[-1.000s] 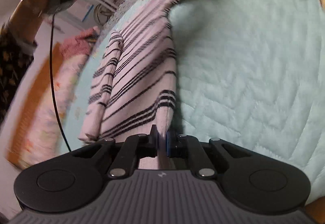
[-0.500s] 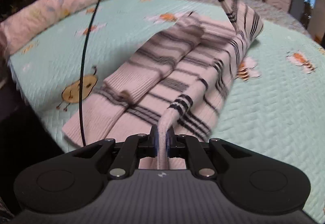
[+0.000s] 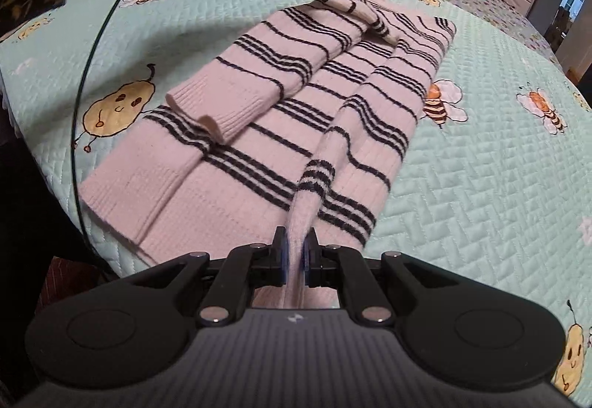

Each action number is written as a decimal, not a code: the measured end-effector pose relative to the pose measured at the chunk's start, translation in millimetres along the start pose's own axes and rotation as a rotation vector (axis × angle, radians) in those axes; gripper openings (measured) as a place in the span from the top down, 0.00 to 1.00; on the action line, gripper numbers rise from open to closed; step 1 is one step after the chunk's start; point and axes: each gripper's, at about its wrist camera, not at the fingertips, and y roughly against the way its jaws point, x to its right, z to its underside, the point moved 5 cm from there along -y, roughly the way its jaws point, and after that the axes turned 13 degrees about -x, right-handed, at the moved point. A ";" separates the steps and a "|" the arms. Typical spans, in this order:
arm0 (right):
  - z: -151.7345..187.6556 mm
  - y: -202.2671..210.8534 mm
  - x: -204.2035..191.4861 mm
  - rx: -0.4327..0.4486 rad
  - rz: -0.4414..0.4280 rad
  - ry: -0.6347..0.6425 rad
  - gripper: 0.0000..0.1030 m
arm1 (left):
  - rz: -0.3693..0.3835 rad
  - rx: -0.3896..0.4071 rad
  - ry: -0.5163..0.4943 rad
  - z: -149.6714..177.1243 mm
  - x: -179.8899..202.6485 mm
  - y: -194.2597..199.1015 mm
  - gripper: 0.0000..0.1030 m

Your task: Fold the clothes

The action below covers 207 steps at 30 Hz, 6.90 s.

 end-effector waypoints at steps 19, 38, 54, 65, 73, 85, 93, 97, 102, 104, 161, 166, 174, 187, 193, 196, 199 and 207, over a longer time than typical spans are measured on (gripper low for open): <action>6.6 3.8 -2.7 0.003 -0.026 0.019 0.90 | -0.074 0.010 -0.009 30.4 -11.5 11.0 0.94; 23.6 -0.8 6.4 -0.046 0.041 0.096 0.90 | -0.069 0.048 0.017 64.0 -8.4 42.4 0.94; 25.4 5.9 -1.6 -0.015 0.078 0.151 0.90 | -0.151 0.033 0.035 70.2 -20.8 33.2 0.93; 26.0 14.9 -3.0 0.078 -0.355 -0.043 0.37 | -0.148 -0.020 0.010 79.2 -21.5 23.1 0.93; 63.6 28.1 87.4 0.226 -0.629 -0.569 0.39 | -0.151 -0.029 0.022 82.2 -28.5 16.6 0.93; 32.0 -8.6 -4.4 0.098 -0.016 -0.037 0.78 | -0.178 -0.051 0.024 81.2 -28.9 13.0 0.92; 25.8 -13.7 23.3 0.125 -0.320 -0.288 0.86 | -0.128 -0.013 0.044 79.2 -29.5 17.9 0.92; 30.8 -12.7 24.3 0.158 -0.405 -0.339 0.67 | -0.103 -0.005 0.087 76.1 -34.4 19.1 0.92; 34.7 4.5 30.3 0.229 -0.473 -0.390 0.56 | -0.056 0.018 0.208 74.1 -48.6 20.8 0.92; 37.1 8.3 32.6 0.237 -0.484 -0.408 0.54 | -0.080 0.019 0.206 73.9 -48.0 20.8 0.91; -186.8 -8.3 37.9 0.373 -0.458 -0.105 0.38 | -0.243 -0.076 -0.275 141.8 -14.9 -2.0 0.64; -233.0 -48.5 13.4 0.264 -0.378 0.021 0.38 | -0.188 -0.064 -0.230 141.0 -23.6 -0.1 0.64; -229.0 -74.4 -5.6 0.119 -0.369 0.084 0.52 | -0.151 -0.122 -0.143 143.8 -39.6 3.4 0.63; -216.9 -69.0 -19.6 0.100 -0.285 -0.024 0.88 | -0.193 -0.170 -0.092 149.7 -49.8 15.2 0.52; -234.8 -53.2 -1.6 0.162 -0.426 -0.223 0.90 | -0.215 -0.173 -0.062 151.9 -62.6 16.2 0.50; -248.7 -37.1 18.5 0.227 -0.525 -0.347 0.90 | -0.234 -0.173 -0.075 151.2 -61.5 17.1 0.50; -254.5 -16.9 46.7 0.318 -0.593 -0.474 0.90 | -0.248 -0.174 -0.083 152.0 -60.1 16.7 0.50; -210.6 -19.0 90.3 0.340 -0.577 -0.641 0.90 | -0.268 -0.175 -0.095 151.3 -52.8 18.0 0.50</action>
